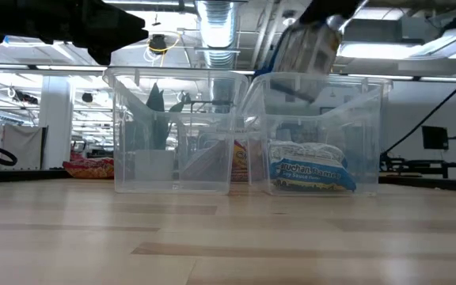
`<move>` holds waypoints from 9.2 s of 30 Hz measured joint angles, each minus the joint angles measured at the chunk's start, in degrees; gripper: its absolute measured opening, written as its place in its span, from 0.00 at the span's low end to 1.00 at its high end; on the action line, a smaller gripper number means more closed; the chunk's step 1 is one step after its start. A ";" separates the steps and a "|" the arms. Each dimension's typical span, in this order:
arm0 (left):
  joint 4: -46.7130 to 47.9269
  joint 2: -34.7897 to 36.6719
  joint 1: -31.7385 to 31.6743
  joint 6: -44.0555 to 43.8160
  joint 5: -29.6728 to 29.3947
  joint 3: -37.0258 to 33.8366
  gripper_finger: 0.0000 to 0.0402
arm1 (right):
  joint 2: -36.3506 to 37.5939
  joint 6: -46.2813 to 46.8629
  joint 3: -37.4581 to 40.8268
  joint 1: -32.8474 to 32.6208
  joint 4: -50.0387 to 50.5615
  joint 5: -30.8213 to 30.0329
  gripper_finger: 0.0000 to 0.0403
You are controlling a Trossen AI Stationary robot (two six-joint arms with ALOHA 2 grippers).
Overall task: Sort Maruchan noodles
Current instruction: Put the blue noodle pack into the bottom right transparent bin, then put the red noodle pack into the top transparent bin
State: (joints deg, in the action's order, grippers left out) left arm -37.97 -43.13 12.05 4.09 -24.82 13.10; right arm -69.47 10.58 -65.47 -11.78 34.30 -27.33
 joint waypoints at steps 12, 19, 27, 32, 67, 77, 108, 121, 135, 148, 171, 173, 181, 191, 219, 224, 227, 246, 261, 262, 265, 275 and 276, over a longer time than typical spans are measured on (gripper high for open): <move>0.08 0.00 0.02 0.42 0.00 0.00 0.34 | -7.67 -1.68 0.00 8.97 -0.22 -7.41 0.39; 0.43 0.00 0.02 0.47 -3.19 0.00 0.34 | -7.25 -1.83 0.00 10.08 3.99 -7.33 0.60; 1.41 0.02 0.02 0.39 -4.80 0.00 0.34 | -4.20 8.25 0.30 6.37 19.34 -7.55 0.62; 1.46 0.04 0.02 -0.23 -4.37 0.00 0.34 | -0.73 13.10 3.78 0.82 23.30 -9.31 0.62; 1.47 0.04 0.02 -0.27 -3.98 0.00 0.34 | 18.74 -12.53 41.96 -1.32 -53.63 9.65 0.62; 1.48 0.04 0.02 0.82 -4.39 0.00 0.34 | 20.86 -10.42 43.56 3.33 -53.80 12.45 0.62; 31.23 -20.11 -53.33 -29.58 -10.46 6.63 0.34 | 20.30 -7.53 43.53 3.31 -52.05 12.37 0.62; 20.92 -31.18 -58.84 -28.34 -8.31 6.86 0.34 | 20.30 -7.05 43.52 3.31 -51.84 12.28 0.62; 23.16 -32.66 -57.93 -25.07 -10.10 6.91 0.25 | 20.30 -5.99 43.52 3.31 -51.30 12.26 0.62; 29.87 -30.36 -57.27 -22.36 -7.22 6.91 0.00 | 20.30 -5.94 43.52 3.31 -50.74 12.26 0.62; 59.63 9.53 -37.05 -33.90 1.39 6.88 0.00 | 20.30 -4.58 43.50 3.30 -49.79 12.28 0.62; 60.10 12.05 -34.91 -34.58 1.82 7.05 0.00 | 20.30 -4.58 43.50 3.30 -49.79 12.28 0.62; 63.08 16.68 -27.91 -33.96 -2.52 14.75 0.00 | 20.30 -4.56 43.50 3.29 -49.78 12.28 0.62; 62.97 14.75 -22.51 -27.61 0.70 22.45 0.00 | 20.30 -4.56 43.50 3.29 -49.77 12.28 0.62; 77.82 -11.66 -10.98 -19.73 12.27 20.44 0.55 | 20.30 -4.43 43.50 3.28 -49.73 12.28 0.62; 77.28 -15.98 -11.02 -20.09 7.39 20.46 0.60 | 20.30 -4.45 43.50 3.28 -49.71 12.28 0.62; 77.24 -18.59 -11.08 -20.13 4.36 20.46 0.60 | 20.30 -4.45 43.50 3.28 -49.70 12.28 0.62; 79.11 -30.95 -12.84 -23.79 4.19 21.22 0.41 | 20.30 -4.50 43.50 3.28 -49.57 12.28 0.62; 100.06 -23.34 -11.90 -36.71 -6.67 32.31 0.00 | 20.28 -3.51 43.50 3.31 -47.78 12.28 0.62; 100.15 -22.34 -11.82 -36.95 -7.22 33.13 0.00 | 20.28 -3.49 43.50 3.30 -47.80 12.28 0.62; 100.16 -19.21 -11.72 -37.18 -7.41 34.84 0.00 | 20.28 -3.51 43.50 3.28 -47.82 12.28 0.62; 77.97 -10.83 -10.50 -22.95 -21.44 35.63 0.00 | 20.28 -3.51 43.50 3.28 -48.05 12.11 0.62; 72.70 -10.67 -10.64 -19.38 -21.46 35.12 0.00 | 20.28 -3.49 43.50 3.31 -48.06 12.04 0.62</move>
State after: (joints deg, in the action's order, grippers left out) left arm 34.74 -53.80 1.41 -15.30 -46.28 48.22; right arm -49.19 7.09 -21.98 -8.47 -13.76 -15.29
